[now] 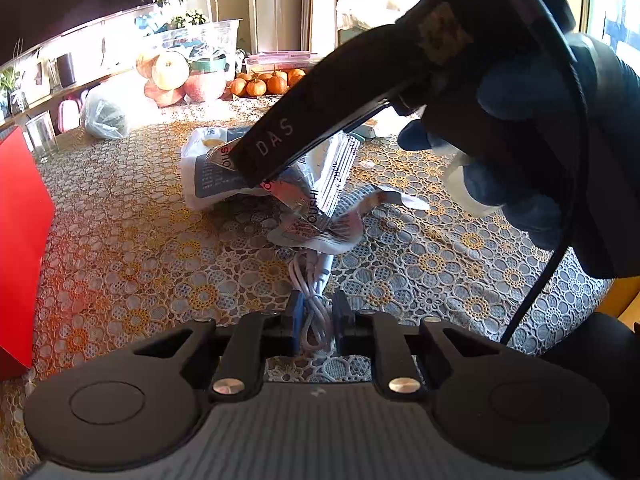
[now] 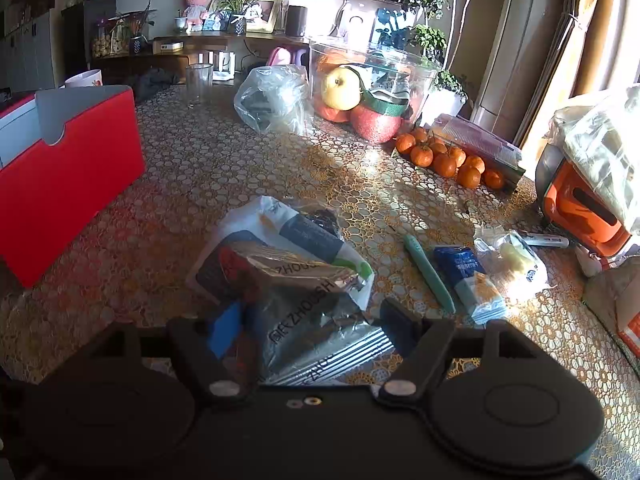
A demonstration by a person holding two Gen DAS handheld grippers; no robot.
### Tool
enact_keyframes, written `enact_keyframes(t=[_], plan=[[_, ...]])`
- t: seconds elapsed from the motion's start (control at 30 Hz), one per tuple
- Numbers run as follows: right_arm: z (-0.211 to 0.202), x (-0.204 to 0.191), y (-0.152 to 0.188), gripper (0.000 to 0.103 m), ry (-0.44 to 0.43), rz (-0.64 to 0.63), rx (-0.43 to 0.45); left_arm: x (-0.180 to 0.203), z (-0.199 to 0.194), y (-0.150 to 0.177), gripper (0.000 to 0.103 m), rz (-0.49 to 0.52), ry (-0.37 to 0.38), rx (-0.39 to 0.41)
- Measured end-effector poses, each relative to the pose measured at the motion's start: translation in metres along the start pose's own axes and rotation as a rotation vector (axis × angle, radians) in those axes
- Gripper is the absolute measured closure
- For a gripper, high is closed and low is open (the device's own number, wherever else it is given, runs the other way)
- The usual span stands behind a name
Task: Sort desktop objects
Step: 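Close the right tool on the silver ZHOUSHI bag while the left tool holds the cable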
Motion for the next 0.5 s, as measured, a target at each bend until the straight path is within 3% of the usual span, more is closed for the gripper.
enact_keyframes(t=[0.13,0.3,0.5], plan=[[-0.001,0.001,0.0,0.034,0.004,0.006,-0.005,-0.004,-0.001,0.0,0.092,-0.018,0.013,0.002],[-0.004,0.004,-0.003,0.049,0.016,0.019,-0.01,-0.008,-0.002,-0.001,0.093,-0.03,0.015,0.001],[-0.011,0.008,-0.005,0.055,0.022,0.039,-0.002,-0.016,-0.007,-0.004,0.093,-0.058,-0.008,0.013]])
Point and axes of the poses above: each gripper's, at about its wrist camera, not at the fingertips, and z roughly the way its jaws point, x to its right, y to its underside, the point moved 5 cm from there along z, roughly the way its jaws point, and after that the axes turned 9 degrees about y, right-handed, at the moved point
